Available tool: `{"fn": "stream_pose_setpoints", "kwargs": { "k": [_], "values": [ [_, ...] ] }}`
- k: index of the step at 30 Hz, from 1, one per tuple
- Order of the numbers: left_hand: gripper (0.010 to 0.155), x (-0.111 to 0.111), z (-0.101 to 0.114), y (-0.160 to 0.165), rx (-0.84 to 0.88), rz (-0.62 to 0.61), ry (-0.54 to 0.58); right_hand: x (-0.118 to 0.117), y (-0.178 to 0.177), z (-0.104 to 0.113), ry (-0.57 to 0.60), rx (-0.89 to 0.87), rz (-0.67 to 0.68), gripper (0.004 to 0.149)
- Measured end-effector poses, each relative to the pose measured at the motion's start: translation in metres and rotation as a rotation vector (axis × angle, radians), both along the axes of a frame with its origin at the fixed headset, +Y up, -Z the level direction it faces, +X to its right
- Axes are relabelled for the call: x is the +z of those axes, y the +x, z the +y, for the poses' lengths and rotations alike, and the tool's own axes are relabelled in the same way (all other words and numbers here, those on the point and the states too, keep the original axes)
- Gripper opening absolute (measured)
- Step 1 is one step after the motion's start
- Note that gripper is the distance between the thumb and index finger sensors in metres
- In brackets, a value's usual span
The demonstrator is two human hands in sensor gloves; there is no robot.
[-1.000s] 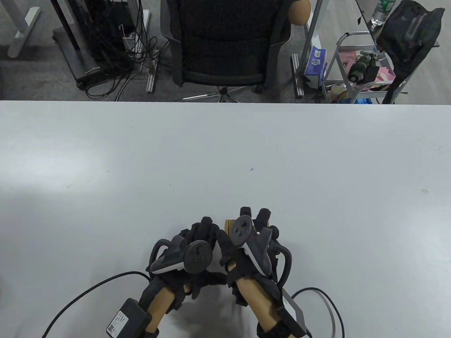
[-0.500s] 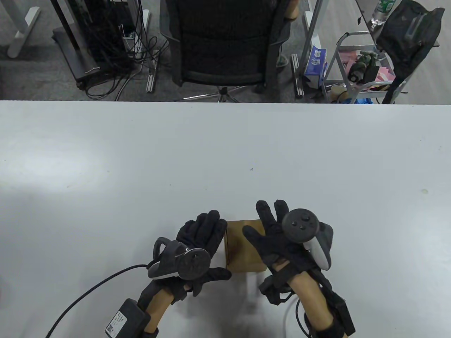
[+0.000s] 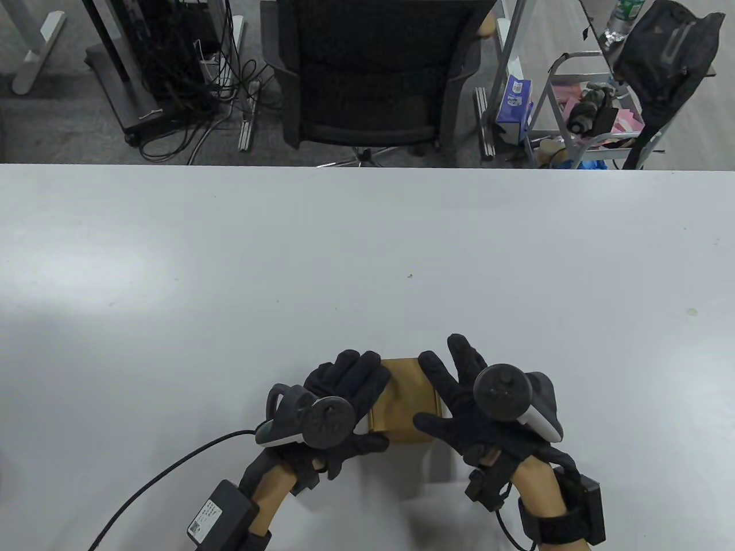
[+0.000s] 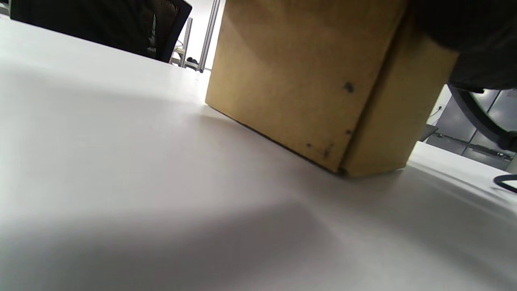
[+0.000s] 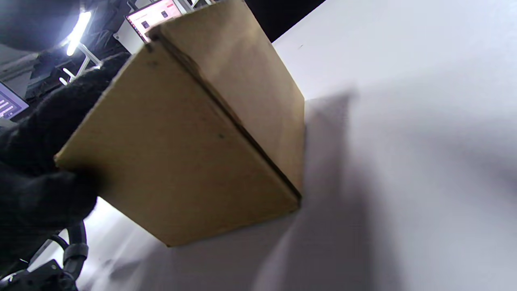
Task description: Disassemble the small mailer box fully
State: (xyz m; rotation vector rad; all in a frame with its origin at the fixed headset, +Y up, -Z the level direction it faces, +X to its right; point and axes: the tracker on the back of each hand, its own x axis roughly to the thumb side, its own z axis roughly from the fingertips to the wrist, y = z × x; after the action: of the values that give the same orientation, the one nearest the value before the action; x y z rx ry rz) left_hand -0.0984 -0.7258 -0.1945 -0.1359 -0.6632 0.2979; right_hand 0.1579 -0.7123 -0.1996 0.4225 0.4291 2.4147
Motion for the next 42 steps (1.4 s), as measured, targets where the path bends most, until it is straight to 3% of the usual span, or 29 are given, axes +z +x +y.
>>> {"fn": "stream_pose_setpoints", "kwargs": {
  "k": [5,8,14,18,26,37,42],
  "values": [
    [0.092,-0.006,0.005,-0.002,0.027,0.002,-0.012,0.006,-0.004,0.006,0.043,-0.035,0.057,0.083],
    [0.090,-0.018,0.004,-0.007,0.102,0.011,-0.087,0.012,-0.013,0.009,0.120,-0.014,0.099,0.084],
    [0.088,-0.037,-0.004,-0.016,0.279,0.047,-0.221,0.023,-0.040,0.002,0.293,0.278,0.126,0.098],
    [0.088,-0.039,-0.004,-0.014,0.271,0.053,-0.228,0.027,-0.053,-0.001,0.444,0.498,0.066,0.105],
    [0.087,-0.041,-0.006,-0.013,0.300,0.052,-0.228,0.037,-0.065,-0.008,0.659,0.758,0.026,0.111],
    [0.088,-0.035,-0.005,-0.013,0.298,0.047,-0.224,0.042,-0.067,-0.002,0.590,0.707,0.140,0.103],
    [0.087,-0.030,-0.003,-0.015,0.311,0.031,-0.244,0.041,-0.052,0.015,0.338,0.415,0.261,0.100]
  ]
}}
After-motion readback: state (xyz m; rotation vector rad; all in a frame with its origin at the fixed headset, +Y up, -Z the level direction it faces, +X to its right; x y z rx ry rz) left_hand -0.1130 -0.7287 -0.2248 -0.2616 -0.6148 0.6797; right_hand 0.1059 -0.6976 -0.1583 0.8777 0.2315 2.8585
